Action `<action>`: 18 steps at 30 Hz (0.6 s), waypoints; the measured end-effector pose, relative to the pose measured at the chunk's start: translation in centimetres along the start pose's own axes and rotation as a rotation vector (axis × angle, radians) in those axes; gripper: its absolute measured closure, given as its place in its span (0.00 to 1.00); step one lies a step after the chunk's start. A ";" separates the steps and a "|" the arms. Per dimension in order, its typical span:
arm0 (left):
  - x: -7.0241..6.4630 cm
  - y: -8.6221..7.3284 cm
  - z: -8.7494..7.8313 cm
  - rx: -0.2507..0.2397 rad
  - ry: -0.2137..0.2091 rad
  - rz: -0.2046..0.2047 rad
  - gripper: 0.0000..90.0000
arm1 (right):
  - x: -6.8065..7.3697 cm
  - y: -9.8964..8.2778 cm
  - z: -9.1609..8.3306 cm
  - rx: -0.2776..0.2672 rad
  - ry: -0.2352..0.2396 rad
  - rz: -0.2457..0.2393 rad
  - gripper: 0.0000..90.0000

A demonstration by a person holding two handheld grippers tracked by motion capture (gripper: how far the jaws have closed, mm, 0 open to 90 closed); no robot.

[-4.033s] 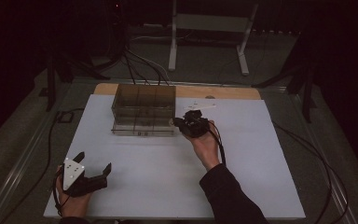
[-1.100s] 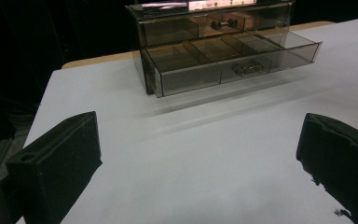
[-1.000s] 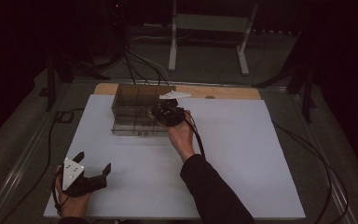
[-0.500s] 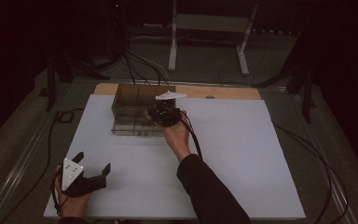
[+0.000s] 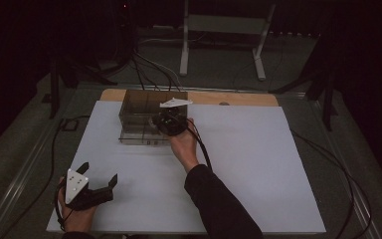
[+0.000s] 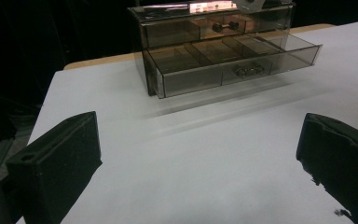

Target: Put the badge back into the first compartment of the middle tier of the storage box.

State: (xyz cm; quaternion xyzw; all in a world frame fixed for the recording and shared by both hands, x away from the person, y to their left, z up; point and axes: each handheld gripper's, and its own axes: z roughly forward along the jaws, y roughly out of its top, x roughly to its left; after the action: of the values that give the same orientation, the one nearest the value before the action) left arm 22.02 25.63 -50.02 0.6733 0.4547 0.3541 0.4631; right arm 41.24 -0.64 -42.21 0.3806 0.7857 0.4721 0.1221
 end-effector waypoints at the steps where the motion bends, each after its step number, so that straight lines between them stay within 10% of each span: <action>1: 0.0 0.0 0.0 0.000 0.000 0.000 0.01 | 0.1 0.0 0.1 0.001 0.001 0.000 0.97; 18: 0.0 0.0 0.0 -0.005 -0.002 -0.004 0.01 | 1.3 -0.1 1.5 0.015 0.023 -0.015 0.97</action>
State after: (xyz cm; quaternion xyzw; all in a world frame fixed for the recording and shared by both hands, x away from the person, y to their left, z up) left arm 22.00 25.67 -50.01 0.6716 0.4550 0.3535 0.4658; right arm 41.11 1.25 -42.81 0.3702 0.7933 0.4699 0.1135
